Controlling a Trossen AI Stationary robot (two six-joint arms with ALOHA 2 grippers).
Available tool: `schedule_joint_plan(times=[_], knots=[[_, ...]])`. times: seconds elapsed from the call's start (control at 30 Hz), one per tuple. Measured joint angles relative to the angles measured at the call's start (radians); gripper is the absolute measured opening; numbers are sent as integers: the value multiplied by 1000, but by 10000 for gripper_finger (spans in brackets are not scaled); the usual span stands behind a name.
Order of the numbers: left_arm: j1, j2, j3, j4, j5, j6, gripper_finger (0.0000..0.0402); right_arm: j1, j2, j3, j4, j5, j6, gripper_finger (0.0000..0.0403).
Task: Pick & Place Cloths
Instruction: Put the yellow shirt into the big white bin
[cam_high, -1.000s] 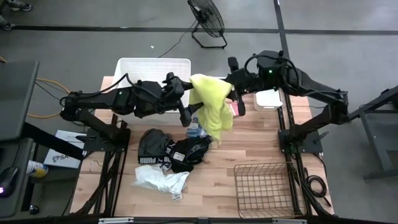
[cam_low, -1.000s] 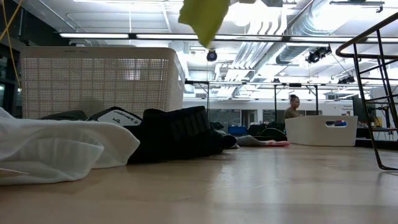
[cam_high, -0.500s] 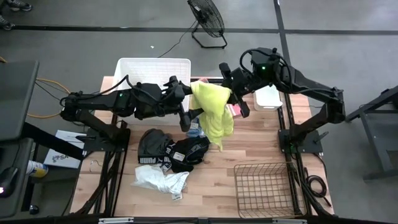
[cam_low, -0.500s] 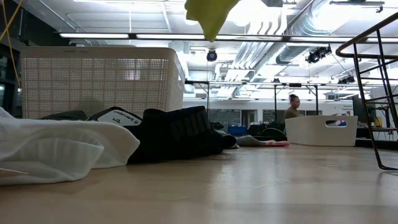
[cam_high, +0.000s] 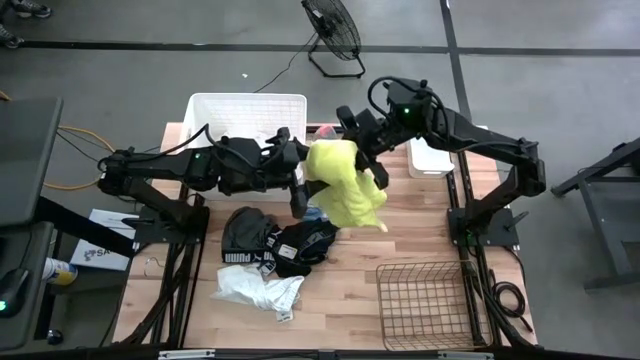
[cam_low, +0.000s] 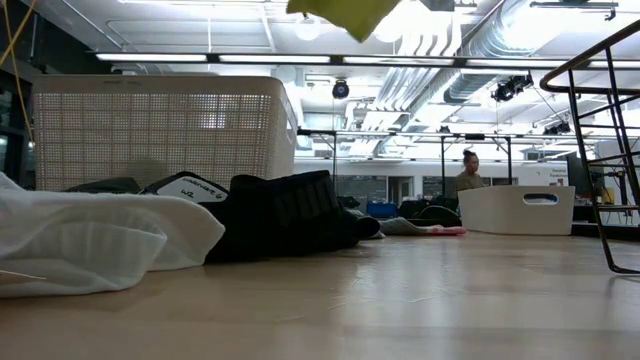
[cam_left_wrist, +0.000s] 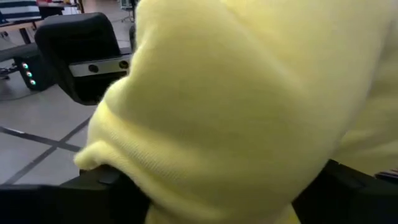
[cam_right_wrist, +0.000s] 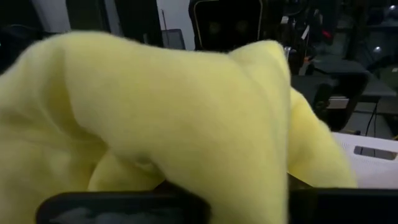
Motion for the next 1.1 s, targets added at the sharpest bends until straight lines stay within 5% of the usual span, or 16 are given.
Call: schedule_joint_plan(times=[0.4, 0.83, 1.1], knots=[[2, -6, 1, -85, -12, -22, 77, -2, -21, -2, -25, 110, -1, 56], [4, -36, 6, -99, -32, -9, 77, -35, -118, -4, -133, 218, 35, 188], [3, -65, 3, -145, -172, 9, 77, -70, -166, -4, -231, 268, 74, 282]])
